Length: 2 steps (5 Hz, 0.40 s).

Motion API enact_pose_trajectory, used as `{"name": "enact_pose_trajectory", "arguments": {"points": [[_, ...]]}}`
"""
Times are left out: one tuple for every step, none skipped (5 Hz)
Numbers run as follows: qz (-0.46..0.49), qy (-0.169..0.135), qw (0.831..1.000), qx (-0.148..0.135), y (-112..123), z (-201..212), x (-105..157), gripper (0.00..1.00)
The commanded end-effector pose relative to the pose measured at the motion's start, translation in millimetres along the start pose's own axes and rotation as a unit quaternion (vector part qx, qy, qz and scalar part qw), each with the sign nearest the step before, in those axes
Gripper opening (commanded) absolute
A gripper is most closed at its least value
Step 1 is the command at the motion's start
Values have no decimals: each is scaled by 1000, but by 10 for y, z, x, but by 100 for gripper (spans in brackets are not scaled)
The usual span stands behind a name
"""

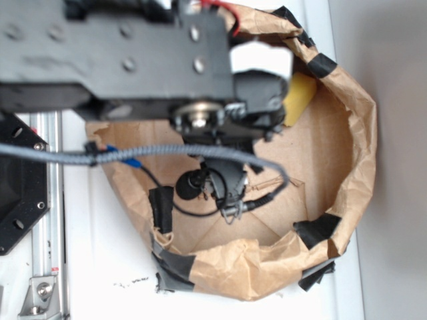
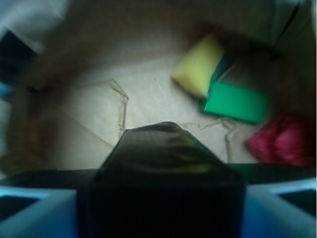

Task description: Grab the black box.

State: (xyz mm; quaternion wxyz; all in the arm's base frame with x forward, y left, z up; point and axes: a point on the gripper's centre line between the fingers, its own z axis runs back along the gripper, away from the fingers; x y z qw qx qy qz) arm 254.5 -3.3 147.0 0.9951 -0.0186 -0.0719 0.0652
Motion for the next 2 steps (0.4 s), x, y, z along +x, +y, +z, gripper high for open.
{"name": "enact_pose_trajectory", "arguments": {"points": [[1, 3, 1000, -13, 147, 623, -185, 0], [-7, 0, 1000, 2, 193, 716, -288, 0]]}}
